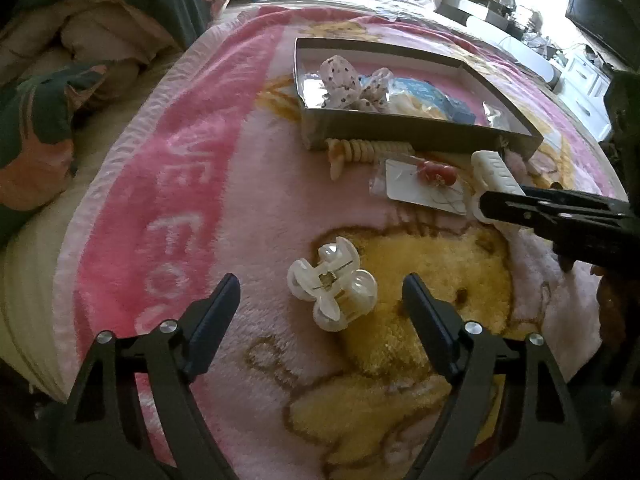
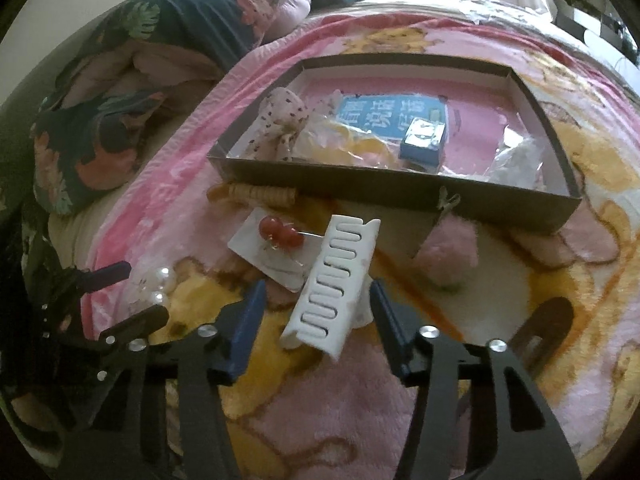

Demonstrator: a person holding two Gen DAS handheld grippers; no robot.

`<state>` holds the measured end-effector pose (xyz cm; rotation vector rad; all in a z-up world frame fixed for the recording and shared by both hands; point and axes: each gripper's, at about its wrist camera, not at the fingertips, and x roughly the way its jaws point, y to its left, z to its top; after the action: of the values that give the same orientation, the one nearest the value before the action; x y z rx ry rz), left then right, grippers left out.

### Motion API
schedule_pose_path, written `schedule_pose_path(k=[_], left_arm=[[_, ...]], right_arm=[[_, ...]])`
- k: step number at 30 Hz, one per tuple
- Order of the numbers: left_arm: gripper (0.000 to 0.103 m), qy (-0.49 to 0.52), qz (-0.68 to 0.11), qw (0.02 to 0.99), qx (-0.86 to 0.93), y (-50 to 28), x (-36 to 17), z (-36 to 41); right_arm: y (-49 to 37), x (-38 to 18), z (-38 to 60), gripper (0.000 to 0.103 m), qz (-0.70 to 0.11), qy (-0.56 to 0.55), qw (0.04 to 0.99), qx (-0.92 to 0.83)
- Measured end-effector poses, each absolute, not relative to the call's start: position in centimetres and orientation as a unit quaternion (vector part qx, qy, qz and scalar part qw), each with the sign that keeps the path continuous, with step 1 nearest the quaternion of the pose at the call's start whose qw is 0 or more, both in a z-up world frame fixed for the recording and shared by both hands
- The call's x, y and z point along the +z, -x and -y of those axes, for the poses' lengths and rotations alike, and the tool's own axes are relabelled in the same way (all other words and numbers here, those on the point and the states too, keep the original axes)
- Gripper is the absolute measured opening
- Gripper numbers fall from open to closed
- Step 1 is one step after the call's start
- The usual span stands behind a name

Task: Organize jewelry
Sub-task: 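Grasp the white flower clip with the left tool while the right tool grasps the white comb clip, then carry both clips over the tray and open the left tool while the right tool releases its clip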

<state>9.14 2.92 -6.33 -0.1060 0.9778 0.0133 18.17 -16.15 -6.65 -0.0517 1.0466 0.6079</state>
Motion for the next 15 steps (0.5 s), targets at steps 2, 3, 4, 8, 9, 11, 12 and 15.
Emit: schedule_pose_path(k=[2, 3, 4, 8, 9, 11, 12, 15], left_arm=[[0.075, 0.049, -0.47, 0.881, 0.008, -9.3, -6.5, -2.9], [0.073, 0.049, -0.47, 0.881, 0.008, -9.4, -6.5, -2.8], [0.07, 0.05, -0.471, 0.88, 0.007, -9.5, -6.6, -2.7], [0.063, 0.047, -0.476, 0.878, 0.004, -9.8, -7.0, -2.2], [0.058, 0.046, -0.476, 0.878, 0.002, -9.9, -7.0, -2.1], [0.051, 0.042, -0.477, 0.878, 0.0, -10.0, -7.1, -1.8], [0.047, 0.039, -0.477, 0.878, 0.0, -10.1, -7.1, -1.7], [0.038, 0.032, -0.475, 0.879, 0.002, -10.2, -7.1, -1.5]], right_arm=[[-18.3, -6.9, 16.2, 0.037, -0.492, 0.029, 0.825, 0.277], [-18.3, -7.0, 16.3, 0.031, -0.491, 0.029, 0.826, 0.276], [-18.4, -7.0, 16.5, 0.03, -0.49, 0.027, 0.826, 0.276], [-18.2, -6.7, 17.5, 0.026, -0.489, 0.014, 0.827, 0.277], [-18.1, -6.6, 17.7, 0.026, -0.488, 0.012, 0.828, 0.277], [-17.7, -6.2, 18.3, 0.026, -0.484, 0.01, 0.83, 0.277], [-17.6, -6.1, 18.5, 0.026, -0.482, 0.009, 0.831, 0.278], [-17.0, -5.5, 19.4, 0.026, -0.478, 0.002, 0.832, 0.28]])
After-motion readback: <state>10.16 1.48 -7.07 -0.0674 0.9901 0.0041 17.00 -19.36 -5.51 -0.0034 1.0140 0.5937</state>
